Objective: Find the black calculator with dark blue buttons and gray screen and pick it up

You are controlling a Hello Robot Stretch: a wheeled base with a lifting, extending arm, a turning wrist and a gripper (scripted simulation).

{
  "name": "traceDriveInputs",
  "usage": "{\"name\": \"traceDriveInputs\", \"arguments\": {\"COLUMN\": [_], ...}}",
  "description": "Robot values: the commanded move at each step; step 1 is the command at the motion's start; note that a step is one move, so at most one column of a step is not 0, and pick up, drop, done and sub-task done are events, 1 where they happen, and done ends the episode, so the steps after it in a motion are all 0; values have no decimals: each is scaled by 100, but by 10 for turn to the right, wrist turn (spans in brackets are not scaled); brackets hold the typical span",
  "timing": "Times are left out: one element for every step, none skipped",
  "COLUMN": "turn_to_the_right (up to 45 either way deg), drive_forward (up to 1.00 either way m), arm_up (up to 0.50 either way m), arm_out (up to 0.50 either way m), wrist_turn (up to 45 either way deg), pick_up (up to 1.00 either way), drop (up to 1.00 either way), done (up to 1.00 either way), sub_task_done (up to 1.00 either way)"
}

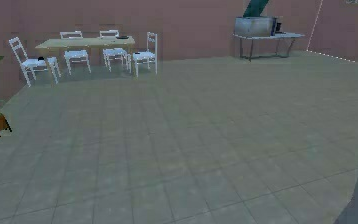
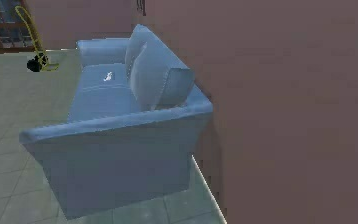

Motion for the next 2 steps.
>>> {"name": "traceDriveInputs", "arguments": {"turn_to_the_right": [-90, 0], "drive_forward": [0, 100], "arm_up": [0, 0], "arm_out": [0, 0], "wrist_turn": [0, 0], "pick_up": [0, 0], "drop": [0, 0], "done": [0, 0], "sub_task_done": [0, 0]}}
